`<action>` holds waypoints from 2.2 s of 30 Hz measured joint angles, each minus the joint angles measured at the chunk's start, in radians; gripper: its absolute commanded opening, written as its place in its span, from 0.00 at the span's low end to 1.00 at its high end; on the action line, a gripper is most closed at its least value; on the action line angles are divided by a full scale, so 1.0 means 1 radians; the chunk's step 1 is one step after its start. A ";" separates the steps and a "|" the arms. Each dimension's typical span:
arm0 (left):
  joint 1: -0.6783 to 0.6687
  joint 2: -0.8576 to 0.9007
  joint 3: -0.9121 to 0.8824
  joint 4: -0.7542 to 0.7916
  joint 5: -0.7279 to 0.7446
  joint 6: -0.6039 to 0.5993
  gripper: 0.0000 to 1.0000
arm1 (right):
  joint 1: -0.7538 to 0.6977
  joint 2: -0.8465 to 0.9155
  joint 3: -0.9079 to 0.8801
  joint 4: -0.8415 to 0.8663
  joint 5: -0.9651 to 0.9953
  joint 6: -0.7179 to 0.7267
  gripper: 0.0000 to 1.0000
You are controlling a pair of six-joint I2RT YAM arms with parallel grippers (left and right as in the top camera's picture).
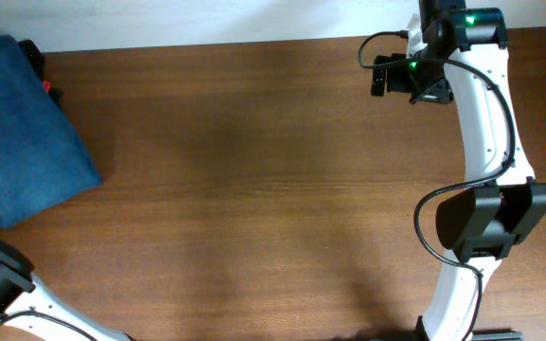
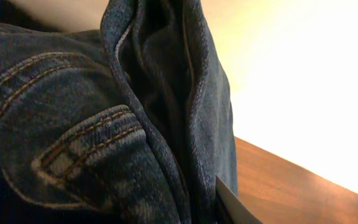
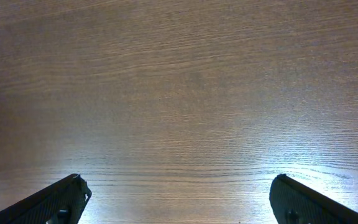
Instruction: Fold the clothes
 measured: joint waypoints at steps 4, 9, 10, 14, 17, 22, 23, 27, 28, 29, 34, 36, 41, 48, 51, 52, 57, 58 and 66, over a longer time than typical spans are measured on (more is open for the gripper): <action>-0.003 0.000 0.010 -0.003 -0.016 0.108 0.29 | 0.000 0.000 0.000 0.000 0.000 0.000 0.99; -0.016 0.000 0.011 -0.023 -0.155 0.257 0.23 | 0.000 0.000 0.000 0.000 0.000 0.000 0.99; -0.023 0.000 0.011 -0.026 -0.204 0.285 0.23 | 0.000 0.000 0.000 0.000 0.000 0.000 0.98; -0.048 0.000 0.012 -0.029 -0.373 0.346 0.33 | 0.000 0.000 0.000 0.000 0.000 0.000 0.99; -0.058 0.000 0.015 -0.025 -0.466 0.378 0.99 | 0.000 0.000 0.000 0.000 0.000 0.000 0.99; -0.048 0.000 0.025 0.006 -0.536 0.388 0.99 | 0.000 0.000 0.000 0.000 0.000 0.000 0.99; -0.046 0.000 0.032 0.010 -0.544 0.385 0.99 | 0.000 0.000 0.000 0.000 0.000 0.000 0.99; -0.045 -0.013 0.061 0.009 -0.562 0.360 0.99 | 0.000 0.000 0.000 0.000 0.000 -0.001 0.99; -0.047 -0.022 0.065 0.004 -0.563 0.348 0.99 | 0.000 0.000 0.000 0.000 0.000 0.000 0.99; -0.049 -0.037 0.067 -0.009 -0.566 0.336 0.99 | 0.000 0.000 0.000 0.000 0.000 0.000 0.99; -0.084 -0.121 0.086 -0.151 -0.570 0.269 0.56 | 0.000 0.000 0.000 0.000 0.000 0.000 0.99; -0.109 -0.147 0.092 -0.237 -0.577 0.261 0.28 | 0.000 0.000 0.000 0.000 0.000 0.000 0.99; -0.196 -0.162 0.079 -0.382 -0.692 0.233 0.24 | 0.000 0.000 0.000 0.000 0.000 0.000 0.99; -0.249 -0.161 -0.031 -0.381 -0.904 0.193 0.25 | 0.000 0.000 0.000 0.000 0.000 0.000 0.99; -0.237 -0.161 -0.074 -0.362 -0.954 0.145 0.24 | 0.000 0.000 0.000 0.000 0.000 0.000 0.99; -0.231 -0.161 -0.083 -0.356 -0.961 0.132 0.20 | 0.000 0.000 0.000 0.000 0.000 0.000 0.99; -0.185 -0.161 -0.128 -0.312 -0.953 0.090 0.16 | 0.000 0.000 0.000 0.000 0.000 -0.001 0.99; -0.176 -0.161 -0.145 -0.299 -0.951 0.087 0.16 | 0.000 0.000 0.000 0.000 0.000 0.000 0.99; -0.159 -0.124 -0.255 -0.224 -0.946 0.079 0.17 | 0.000 0.000 0.000 0.000 0.000 0.000 0.99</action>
